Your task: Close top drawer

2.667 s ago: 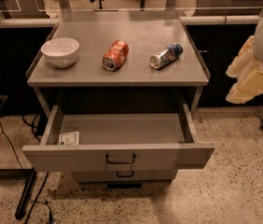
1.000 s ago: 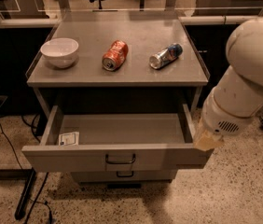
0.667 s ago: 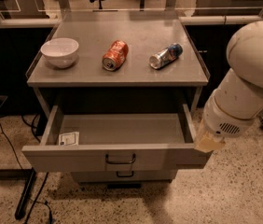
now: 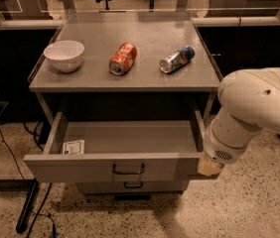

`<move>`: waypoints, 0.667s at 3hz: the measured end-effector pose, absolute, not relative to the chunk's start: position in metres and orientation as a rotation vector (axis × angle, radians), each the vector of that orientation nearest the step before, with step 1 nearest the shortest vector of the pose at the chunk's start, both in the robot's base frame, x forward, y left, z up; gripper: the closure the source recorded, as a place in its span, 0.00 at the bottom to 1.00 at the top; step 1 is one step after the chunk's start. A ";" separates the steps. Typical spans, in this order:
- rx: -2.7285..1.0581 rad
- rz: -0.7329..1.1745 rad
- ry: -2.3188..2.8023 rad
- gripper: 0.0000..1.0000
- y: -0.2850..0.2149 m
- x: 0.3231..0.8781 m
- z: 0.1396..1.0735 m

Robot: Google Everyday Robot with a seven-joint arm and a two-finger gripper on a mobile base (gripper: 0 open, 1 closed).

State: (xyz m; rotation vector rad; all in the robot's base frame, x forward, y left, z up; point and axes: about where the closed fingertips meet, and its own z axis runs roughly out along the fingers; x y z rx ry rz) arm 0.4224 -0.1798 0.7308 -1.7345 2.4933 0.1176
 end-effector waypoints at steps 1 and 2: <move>-1.718 0.049 2.488 1.00 -0.181 0.441 0.704; -1.699 0.005 2.495 1.00 -0.184 0.453 0.686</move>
Offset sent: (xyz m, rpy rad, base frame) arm 0.0457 -0.0088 -0.0674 -0.0699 -0.0811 -0.0444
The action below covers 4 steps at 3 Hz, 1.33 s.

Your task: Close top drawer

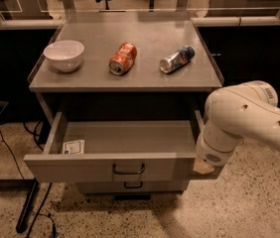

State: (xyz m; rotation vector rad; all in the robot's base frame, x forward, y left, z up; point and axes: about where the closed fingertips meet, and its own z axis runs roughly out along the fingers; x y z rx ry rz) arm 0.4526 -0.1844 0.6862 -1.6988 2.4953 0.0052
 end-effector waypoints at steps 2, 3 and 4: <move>-1.705 -0.039 2.499 0.81 -0.187 0.470 0.675; -1.705 -0.039 2.499 0.58 -0.187 0.470 0.675; -1.705 -0.039 2.499 0.35 -0.187 0.470 0.675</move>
Offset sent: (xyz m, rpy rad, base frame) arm 0.0158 -0.0026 -0.0095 -0.0233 -0.0100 -0.0011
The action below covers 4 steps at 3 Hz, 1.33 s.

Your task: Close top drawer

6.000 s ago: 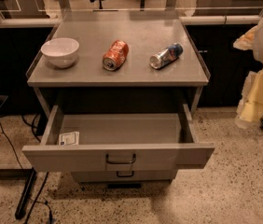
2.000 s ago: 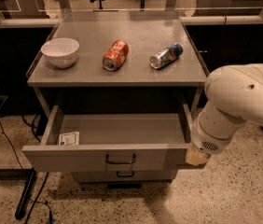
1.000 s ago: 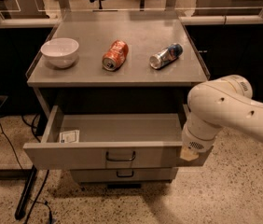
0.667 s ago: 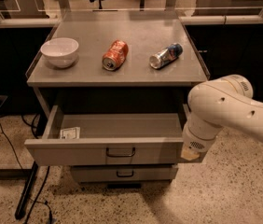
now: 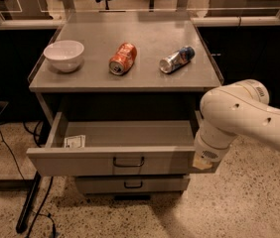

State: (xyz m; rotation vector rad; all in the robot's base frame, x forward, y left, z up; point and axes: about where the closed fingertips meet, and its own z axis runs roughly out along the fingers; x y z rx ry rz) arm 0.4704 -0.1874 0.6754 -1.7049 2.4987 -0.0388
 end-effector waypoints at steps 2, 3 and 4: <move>-1.705 -0.039 2.499 0.00 -0.187 0.470 0.675; -1.705 -0.039 2.499 0.00 -0.187 0.470 0.675; -1.705 -0.039 2.499 0.14 -0.187 0.470 0.675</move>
Offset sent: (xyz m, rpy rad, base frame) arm 0.0000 0.0000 0.0000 0.0000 0.0000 0.0000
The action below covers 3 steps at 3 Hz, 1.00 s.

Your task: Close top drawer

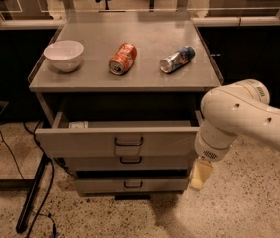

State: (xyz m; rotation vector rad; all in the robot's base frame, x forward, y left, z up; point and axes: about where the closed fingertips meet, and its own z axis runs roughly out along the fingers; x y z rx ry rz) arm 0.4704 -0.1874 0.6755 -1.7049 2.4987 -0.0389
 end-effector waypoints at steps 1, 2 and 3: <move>-1.705 -0.039 2.499 0.37 -0.187 0.470 0.675; -1.704 -0.033 2.497 0.61 -0.186 0.473 0.677; -1.683 -0.078 2.478 0.84 -0.185 0.488 0.685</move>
Offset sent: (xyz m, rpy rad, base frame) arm 0.0080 0.0038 0.0023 0.0161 0.0053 0.0010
